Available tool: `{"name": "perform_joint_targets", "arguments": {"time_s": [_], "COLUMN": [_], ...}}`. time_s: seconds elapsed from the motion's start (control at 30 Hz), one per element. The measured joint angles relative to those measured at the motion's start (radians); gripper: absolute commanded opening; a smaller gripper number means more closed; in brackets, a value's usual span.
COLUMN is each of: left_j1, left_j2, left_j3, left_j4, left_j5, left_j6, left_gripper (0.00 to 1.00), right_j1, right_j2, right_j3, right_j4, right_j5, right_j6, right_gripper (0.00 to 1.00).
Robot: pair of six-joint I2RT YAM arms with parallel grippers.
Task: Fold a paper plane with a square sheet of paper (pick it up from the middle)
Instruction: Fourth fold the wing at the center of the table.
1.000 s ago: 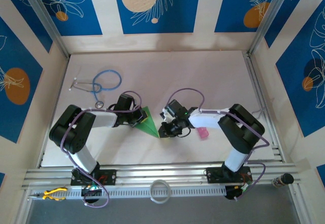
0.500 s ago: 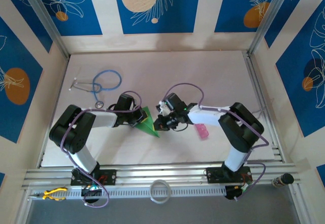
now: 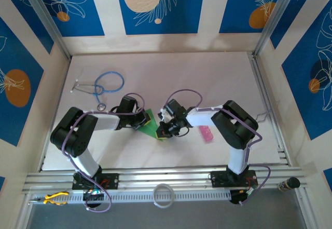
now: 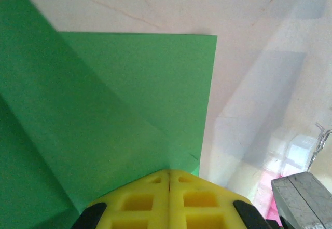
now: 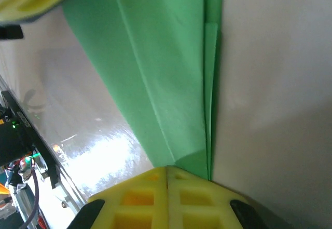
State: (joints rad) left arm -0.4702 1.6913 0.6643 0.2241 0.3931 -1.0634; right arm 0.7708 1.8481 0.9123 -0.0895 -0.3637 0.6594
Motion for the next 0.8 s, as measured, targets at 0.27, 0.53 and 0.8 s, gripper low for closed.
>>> {"name": "perform_joint_targets", "arguments": {"time_s": [0.27,0.53,0.8], "left_j1": [-0.005,-0.005,-0.005], "left_j2": [0.001,0.001,0.001], "left_j3": [0.0,0.0,0.0], "left_j4": [0.0,0.0,0.0], "left_j5": [0.006,0.008,0.008], "left_j6": [0.0,0.0,0.0], "left_gripper": [0.03,0.03,0.03], "right_j1": [-0.004,-0.018,-0.018], "right_j2": [-0.053,-0.113,-0.19], "right_j3": [-0.095,-0.162,-0.202], "right_j4": [0.087,0.069,-0.01], "right_j5": [-0.004,-0.011,-0.007], "right_j6": [0.0,-0.004,-0.007], "right_gripper": [0.03,0.04,0.04]}}
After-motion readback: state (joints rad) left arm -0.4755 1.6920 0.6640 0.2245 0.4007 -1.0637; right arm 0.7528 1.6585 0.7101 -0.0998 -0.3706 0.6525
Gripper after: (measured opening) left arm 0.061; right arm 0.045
